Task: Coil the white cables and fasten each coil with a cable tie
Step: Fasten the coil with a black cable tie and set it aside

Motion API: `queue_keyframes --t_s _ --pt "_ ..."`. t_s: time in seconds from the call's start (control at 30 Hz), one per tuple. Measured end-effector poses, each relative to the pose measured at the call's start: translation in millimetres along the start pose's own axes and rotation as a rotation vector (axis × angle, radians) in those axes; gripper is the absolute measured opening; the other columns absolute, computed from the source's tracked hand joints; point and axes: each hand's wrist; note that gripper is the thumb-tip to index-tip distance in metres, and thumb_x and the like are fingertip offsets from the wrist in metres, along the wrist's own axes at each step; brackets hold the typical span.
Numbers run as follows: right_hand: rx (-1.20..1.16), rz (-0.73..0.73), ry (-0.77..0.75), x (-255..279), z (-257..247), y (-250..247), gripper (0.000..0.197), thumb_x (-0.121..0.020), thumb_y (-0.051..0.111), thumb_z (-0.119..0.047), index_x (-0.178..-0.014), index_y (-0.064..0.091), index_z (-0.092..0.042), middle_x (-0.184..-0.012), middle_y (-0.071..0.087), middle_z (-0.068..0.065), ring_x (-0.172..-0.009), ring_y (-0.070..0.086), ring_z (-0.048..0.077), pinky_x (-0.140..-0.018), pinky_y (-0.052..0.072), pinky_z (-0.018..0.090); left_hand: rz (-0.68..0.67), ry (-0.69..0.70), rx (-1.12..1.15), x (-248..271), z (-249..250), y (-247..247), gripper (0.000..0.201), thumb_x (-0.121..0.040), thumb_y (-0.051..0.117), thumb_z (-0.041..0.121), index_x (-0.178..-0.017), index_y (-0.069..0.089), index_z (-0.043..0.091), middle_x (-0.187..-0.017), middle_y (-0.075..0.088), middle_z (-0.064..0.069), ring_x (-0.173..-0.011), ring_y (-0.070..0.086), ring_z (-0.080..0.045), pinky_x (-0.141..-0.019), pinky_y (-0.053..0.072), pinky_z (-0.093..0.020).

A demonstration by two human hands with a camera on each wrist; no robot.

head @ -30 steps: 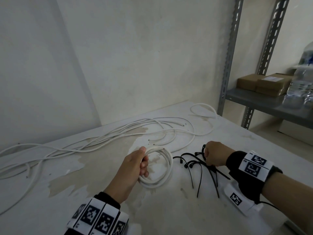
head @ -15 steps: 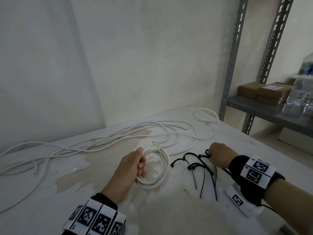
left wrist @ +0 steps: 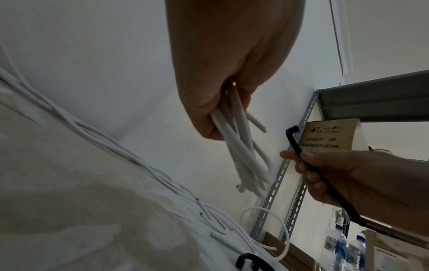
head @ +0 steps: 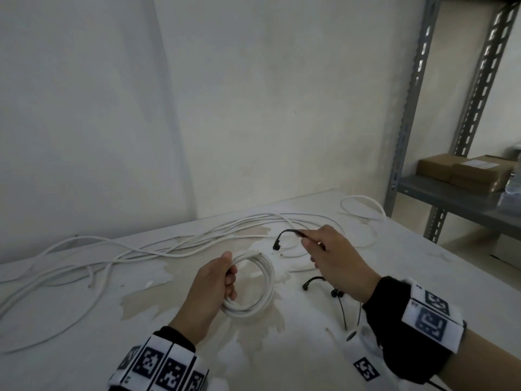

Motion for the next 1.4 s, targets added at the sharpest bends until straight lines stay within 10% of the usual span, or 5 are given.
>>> queue_keyframes --t_s 0.17,0.57,1.0,1.23,1.4 --pt "-0.161 -0.128 0.036 4 -19 36 0.020 -0.086 0.061 -0.010 -0.105 0.063 -0.014 -0.062 0.055 -0.004 -0.048 0.052 0.000 -0.057 0.045 0.020 0.086 0.083 -0.055 3 3 -17 0.038 -0.098 0.039 0.030 -0.069 0.049 0.008 -0.051 0.038 0.002 -0.044 0.039 -0.013 -0.055 0.035 -0.028" --pt "-0.404 -0.295 0.222 8 -54 91 0.018 -0.085 0.057 0.000 -0.069 0.050 -0.006 -0.053 0.056 0.012 -0.032 0.052 0.016 -0.035 0.041 0.020 0.203 0.251 -0.156 15 -4 -49 0.035 -0.096 0.042 0.029 -0.071 0.054 0.008 -0.047 0.041 0.007 -0.044 0.042 -0.009 -0.052 0.036 -0.026" --pt "-0.693 -0.308 0.150 12 -70 106 0.033 -0.085 0.064 -0.007 -0.078 0.032 -0.012 -0.050 0.057 0.009 -0.036 0.053 0.019 -0.037 0.043 0.022 0.152 0.256 -0.003 20 -3 -58 0.027 -0.098 0.038 0.023 -0.098 0.065 0.030 -0.048 0.038 0.008 -0.047 0.040 -0.009 -0.049 0.039 -0.018" --pt "-0.809 -0.452 0.066 15 -64 100 0.033 -0.092 0.035 0.011 -0.084 0.062 -0.005 -0.074 0.067 0.008 -0.062 0.067 0.012 -0.063 0.056 0.021 0.131 0.207 0.135 16 -4 -63 0.029 -0.099 0.036 0.021 -0.104 0.063 0.015 -0.054 0.031 0.004 -0.047 0.033 -0.008 -0.046 0.038 -0.017" --pt "-0.789 -0.408 -0.073 15 -66 100 0.023 -0.088 0.053 0.001 -0.084 0.069 -0.015 -0.069 0.071 -0.004 -0.064 0.067 0.007 -0.061 0.053 0.018 0.080 0.191 0.154 15 -7 -63 0.029 -0.099 0.036 0.027 -0.104 0.063 0.021 -0.066 0.038 -0.009 -0.063 0.040 -0.020 -0.056 0.040 -0.026"
Point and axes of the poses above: each hand's wrist, its own x-axis away from the middle knuckle, its own y-axis out of the palm, z = x × y
